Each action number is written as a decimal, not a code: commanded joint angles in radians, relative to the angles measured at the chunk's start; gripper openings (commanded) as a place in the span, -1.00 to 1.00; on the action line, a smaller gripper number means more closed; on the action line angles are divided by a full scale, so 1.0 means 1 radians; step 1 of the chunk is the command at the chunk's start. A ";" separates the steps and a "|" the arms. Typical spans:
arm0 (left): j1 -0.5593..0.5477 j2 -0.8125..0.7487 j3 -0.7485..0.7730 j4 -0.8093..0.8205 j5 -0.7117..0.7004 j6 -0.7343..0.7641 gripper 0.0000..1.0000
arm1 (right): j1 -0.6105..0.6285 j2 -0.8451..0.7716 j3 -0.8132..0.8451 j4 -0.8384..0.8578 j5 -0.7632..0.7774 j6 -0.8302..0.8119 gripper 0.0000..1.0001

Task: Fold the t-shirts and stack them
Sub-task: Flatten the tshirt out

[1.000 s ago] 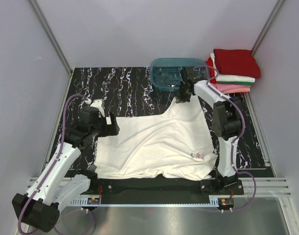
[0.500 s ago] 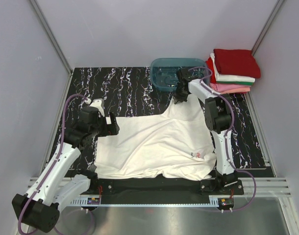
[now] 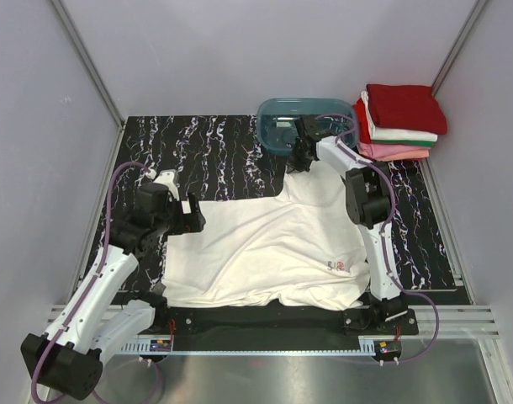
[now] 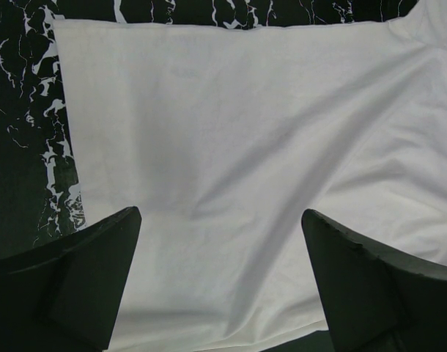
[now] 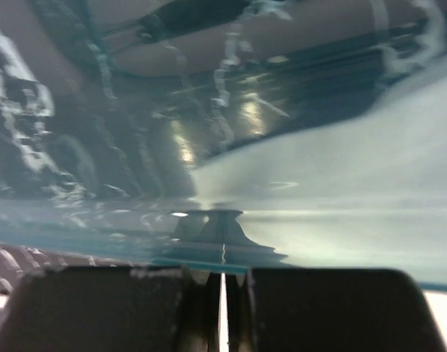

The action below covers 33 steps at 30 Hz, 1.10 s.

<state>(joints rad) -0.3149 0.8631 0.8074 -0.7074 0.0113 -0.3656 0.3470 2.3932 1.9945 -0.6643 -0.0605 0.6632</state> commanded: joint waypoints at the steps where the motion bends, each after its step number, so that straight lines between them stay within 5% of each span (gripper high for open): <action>1: 0.007 -0.015 -0.004 0.045 0.015 0.014 0.97 | 0.020 0.001 -0.058 0.170 -0.116 0.068 -1.00; 9: 0.010 0.004 -0.002 0.040 0.003 0.014 0.98 | 0.021 -0.035 -0.086 0.321 -0.202 0.047 -0.96; 10: 0.011 0.007 -0.001 0.040 0.001 0.014 0.98 | 0.021 -0.070 -0.123 0.321 -0.188 0.033 -0.82; 11: 0.023 0.011 -0.001 0.042 0.003 0.014 0.98 | 0.021 -0.107 -0.143 0.321 -0.150 0.010 -0.44; 13: 0.039 0.030 0.004 0.042 0.012 0.016 0.97 | 0.020 -0.213 -0.186 0.299 -0.105 -0.016 -0.13; 22: 0.053 0.037 0.035 -0.003 -0.005 0.022 0.97 | 0.004 -0.531 -0.341 0.117 0.106 -0.119 0.46; 33: 0.053 -0.013 0.006 0.028 0.013 0.027 0.98 | -0.065 -0.303 -0.059 -0.192 0.266 -0.093 0.82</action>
<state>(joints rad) -0.2657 0.8581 0.8074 -0.7158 0.0147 -0.3614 0.3069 2.0182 1.8641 -0.7021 0.1238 0.5438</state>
